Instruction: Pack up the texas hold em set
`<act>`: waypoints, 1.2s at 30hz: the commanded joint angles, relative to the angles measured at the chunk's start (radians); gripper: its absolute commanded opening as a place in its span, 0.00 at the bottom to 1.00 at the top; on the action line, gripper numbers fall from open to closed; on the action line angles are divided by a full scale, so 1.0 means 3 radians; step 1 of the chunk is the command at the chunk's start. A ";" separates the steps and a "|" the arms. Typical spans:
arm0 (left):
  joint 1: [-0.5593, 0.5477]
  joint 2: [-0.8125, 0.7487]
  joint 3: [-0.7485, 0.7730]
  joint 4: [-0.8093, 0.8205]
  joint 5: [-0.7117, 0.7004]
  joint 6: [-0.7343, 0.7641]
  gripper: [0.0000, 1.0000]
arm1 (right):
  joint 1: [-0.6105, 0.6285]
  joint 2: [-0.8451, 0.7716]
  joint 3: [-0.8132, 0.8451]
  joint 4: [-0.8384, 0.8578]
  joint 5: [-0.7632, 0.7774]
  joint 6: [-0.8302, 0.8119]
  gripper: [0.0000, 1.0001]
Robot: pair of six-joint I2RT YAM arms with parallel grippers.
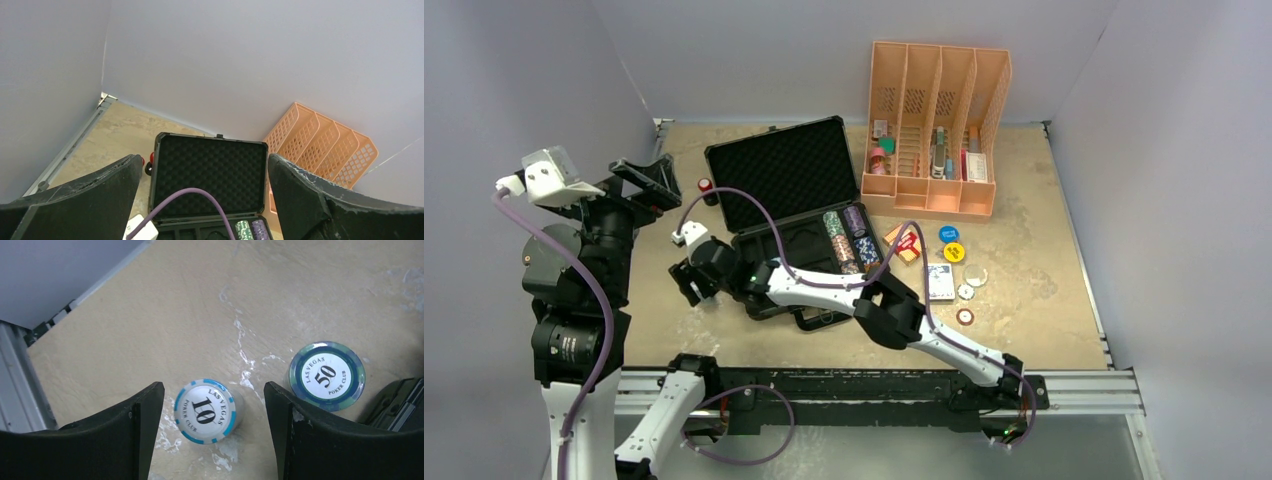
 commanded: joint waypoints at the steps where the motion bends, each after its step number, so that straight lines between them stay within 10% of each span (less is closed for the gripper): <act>1: 0.0021 0.0044 0.0088 0.0059 0.0117 -0.0046 0.96 | -0.0010 -0.0019 0.0192 -0.0101 0.0217 0.0118 0.77; 7: 0.0021 0.0047 0.0059 0.0084 0.0119 -0.0072 0.95 | -0.0011 0.0060 0.0315 -0.0167 0.0215 0.0111 0.69; 17: 0.0020 0.0045 0.0053 0.0082 0.0048 -0.0104 0.95 | -0.0007 -0.0167 0.0046 0.0078 -0.0116 0.0014 0.24; 36: 0.0021 0.0239 0.0239 -0.0247 0.0311 -0.0016 0.98 | -0.0645 -0.2099 -0.1789 0.1064 -0.1845 0.0404 0.11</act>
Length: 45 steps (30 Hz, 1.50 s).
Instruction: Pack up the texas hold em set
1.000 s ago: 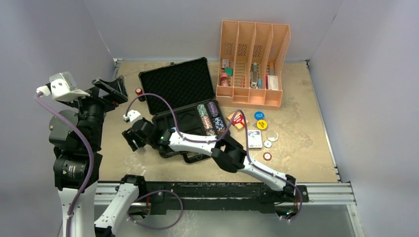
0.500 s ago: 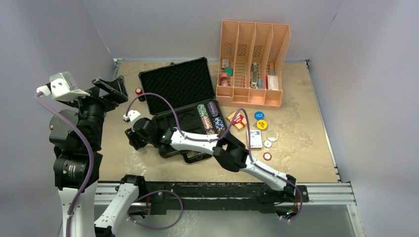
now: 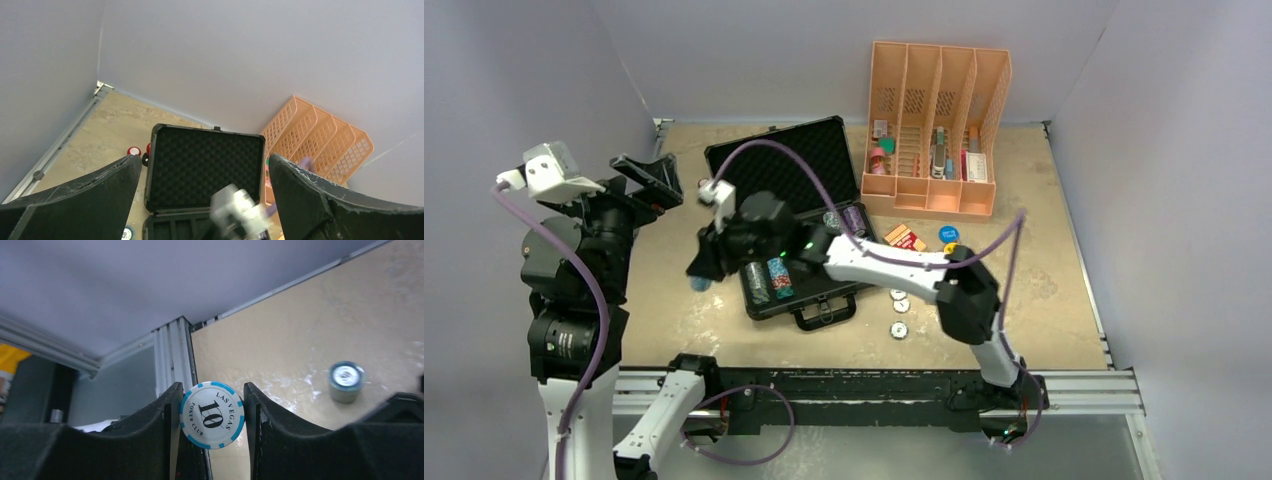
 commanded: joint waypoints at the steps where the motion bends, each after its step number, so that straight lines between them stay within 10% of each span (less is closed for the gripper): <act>1: 0.0018 0.0213 0.0111 -0.0112 0.0419 0.0174 0.98 | -0.0541 -0.0612 -0.0552 0.0705 -0.0490 0.0349 0.11; 15: -0.0158 0.0451 -0.1095 0.0926 0.1292 -0.0144 0.97 | -0.1718 -0.1563 -0.1835 0.1374 -0.1750 0.0826 0.12; 28: -0.0567 0.0557 -0.1814 0.1597 0.2194 -0.0703 0.96 | -0.1862 -0.1486 -0.1895 0.1663 -0.2336 0.1430 0.00; 45: -0.0677 0.0479 -0.1785 0.1333 0.2875 -0.0227 0.81 | -0.1943 -0.1423 -0.2336 0.2727 -0.2741 0.2254 0.00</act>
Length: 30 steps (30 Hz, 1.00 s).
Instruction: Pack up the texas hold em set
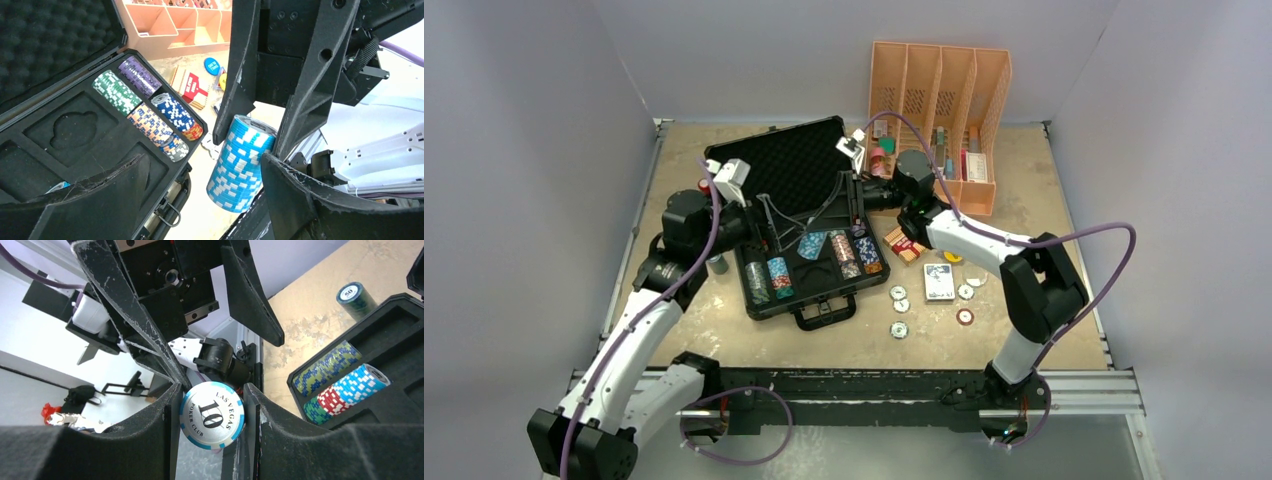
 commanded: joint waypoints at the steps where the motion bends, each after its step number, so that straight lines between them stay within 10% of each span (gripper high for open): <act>1: -0.0056 -0.0177 0.0071 0.0037 0.0198 0.0110 0.81 | -0.0032 -0.0066 0.0031 0.0514 0.0036 0.0234 0.00; 19: -0.0089 -0.0103 -0.0091 0.0295 0.0621 -0.0041 0.96 | -0.0036 -0.0159 0.0198 -0.0101 0.0414 -0.0070 0.00; 30: -0.0207 0.0117 -0.0074 0.0353 0.0590 -0.0100 0.68 | -0.0011 -0.0175 0.0237 -0.0207 0.0274 -0.0055 0.00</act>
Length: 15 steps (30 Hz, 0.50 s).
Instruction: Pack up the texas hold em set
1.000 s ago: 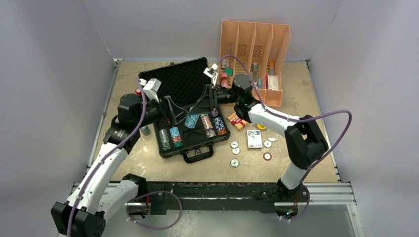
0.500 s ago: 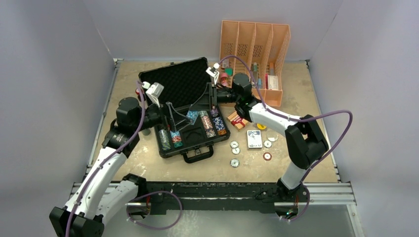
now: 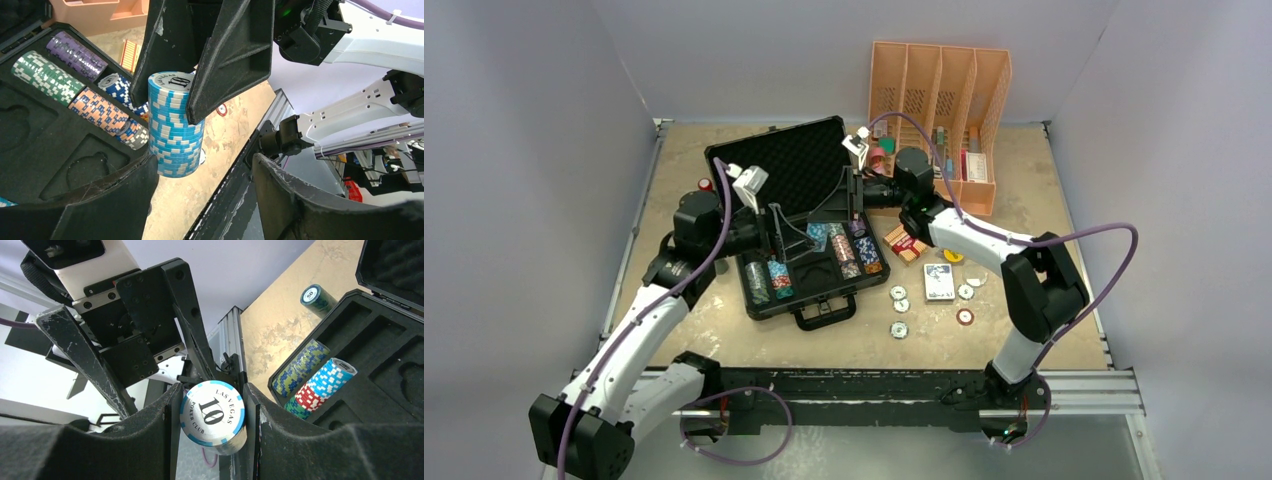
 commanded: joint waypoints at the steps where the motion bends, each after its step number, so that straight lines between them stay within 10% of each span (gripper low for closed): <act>1: -0.0077 0.0058 0.0026 0.0164 0.0032 0.0016 0.68 | 0.0035 -0.0171 0.0239 0.0086 -0.0106 0.0003 0.00; 15: -0.0175 0.0136 0.0015 0.0201 -0.0593 -0.0034 0.57 | 0.0092 -0.0153 0.0263 -0.0030 -0.0103 -0.0014 0.00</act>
